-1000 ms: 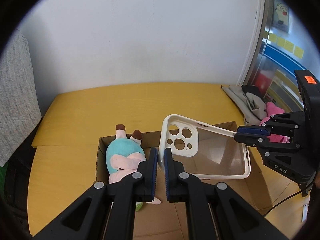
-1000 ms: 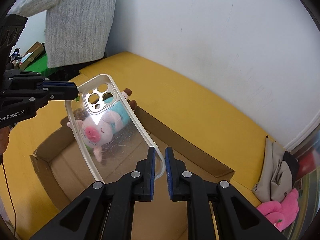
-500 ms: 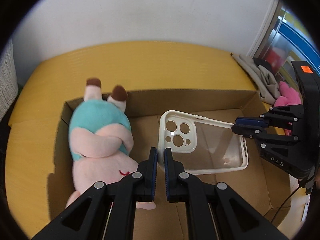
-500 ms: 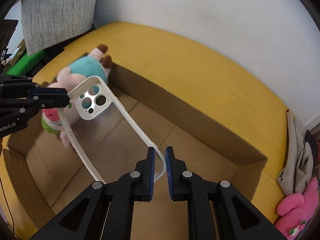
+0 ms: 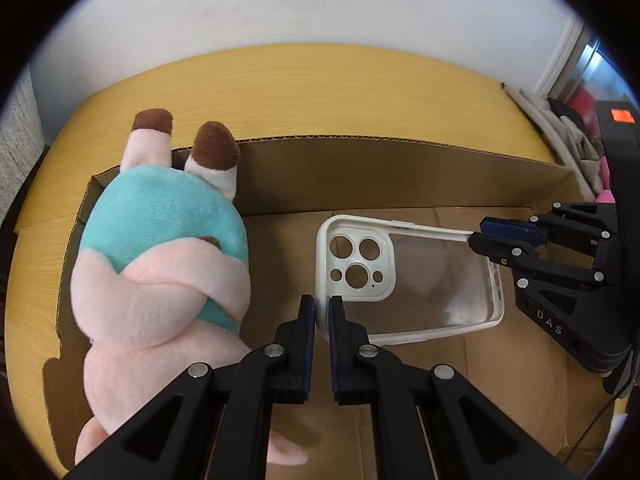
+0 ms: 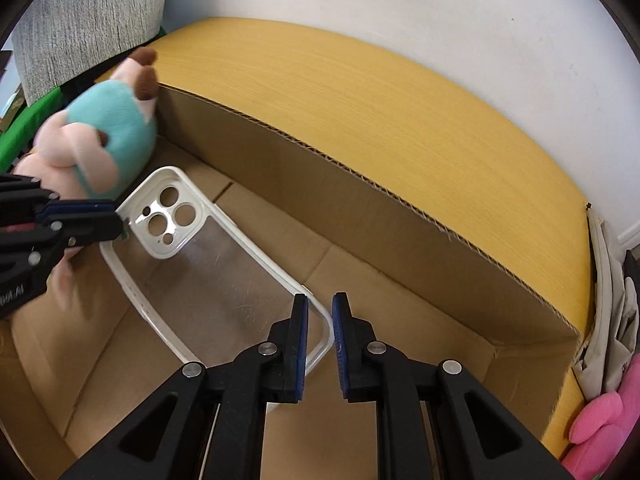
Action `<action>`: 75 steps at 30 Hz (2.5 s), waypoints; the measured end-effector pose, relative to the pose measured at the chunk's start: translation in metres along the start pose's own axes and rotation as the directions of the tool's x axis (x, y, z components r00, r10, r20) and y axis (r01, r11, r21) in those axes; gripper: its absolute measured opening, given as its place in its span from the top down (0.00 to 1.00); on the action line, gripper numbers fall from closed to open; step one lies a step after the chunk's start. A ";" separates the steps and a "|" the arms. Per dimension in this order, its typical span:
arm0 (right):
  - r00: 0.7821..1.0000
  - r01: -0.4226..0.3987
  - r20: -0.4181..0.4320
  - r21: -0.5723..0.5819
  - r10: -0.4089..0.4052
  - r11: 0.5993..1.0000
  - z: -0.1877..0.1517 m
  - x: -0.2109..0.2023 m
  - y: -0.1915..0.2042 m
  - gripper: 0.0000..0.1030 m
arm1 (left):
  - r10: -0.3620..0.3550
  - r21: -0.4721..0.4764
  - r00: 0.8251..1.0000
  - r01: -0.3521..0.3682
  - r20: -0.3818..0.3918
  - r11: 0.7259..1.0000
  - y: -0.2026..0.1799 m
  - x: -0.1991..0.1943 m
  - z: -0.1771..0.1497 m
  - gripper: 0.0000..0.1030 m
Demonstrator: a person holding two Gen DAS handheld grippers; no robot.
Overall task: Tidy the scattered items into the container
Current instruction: 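Lift the phone case with both grippers and carry it over the box, then release the phone case into the box by opening both grippers, then withdraw both tools from the box toward the remaining items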
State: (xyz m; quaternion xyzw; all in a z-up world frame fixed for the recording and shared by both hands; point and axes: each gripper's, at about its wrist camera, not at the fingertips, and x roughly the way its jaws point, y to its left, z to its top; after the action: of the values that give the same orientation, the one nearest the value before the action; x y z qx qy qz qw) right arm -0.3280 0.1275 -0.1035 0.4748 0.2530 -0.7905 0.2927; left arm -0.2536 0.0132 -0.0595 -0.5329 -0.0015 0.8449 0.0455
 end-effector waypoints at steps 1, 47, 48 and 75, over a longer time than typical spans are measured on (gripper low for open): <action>1.000 0.007 -0.003 -0.001 -0.007 1.000 0.001 0.004 0.000 0.87 | 0.008 -0.005 1.000 -0.008 -0.005 1.000 0.000 0.003 0.001 0.94; 0.968 -0.074 0.252 0.365 -0.022 0.928 -0.222 -0.171 0.104 0.00 | -0.031 -0.040 0.953 0.045 0.301 0.998 0.027 -0.127 -0.221 0.23; 0.969 -0.065 0.244 0.364 -0.028 0.929 -0.225 -0.165 0.103 0.01 | -0.030 -0.052 0.958 0.047 0.285 0.998 0.028 -0.122 -0.224 0.23; 0.969 -0.058 0.242 0.404 -0.045 0.913 -0.271 -0.166 0.120 0.01 | 0.028 -0.044 0.953 -0.016 0.301 0.999 0.027 -0.145 -0.258 0.23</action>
State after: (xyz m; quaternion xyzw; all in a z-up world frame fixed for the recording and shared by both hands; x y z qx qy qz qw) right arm -0.0172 0.2639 -0.0830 0.4247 0.0424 -0.8775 0.2189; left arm 0.0386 -0.0371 -0.0416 -0.3984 -0.0197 0.9167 0.0244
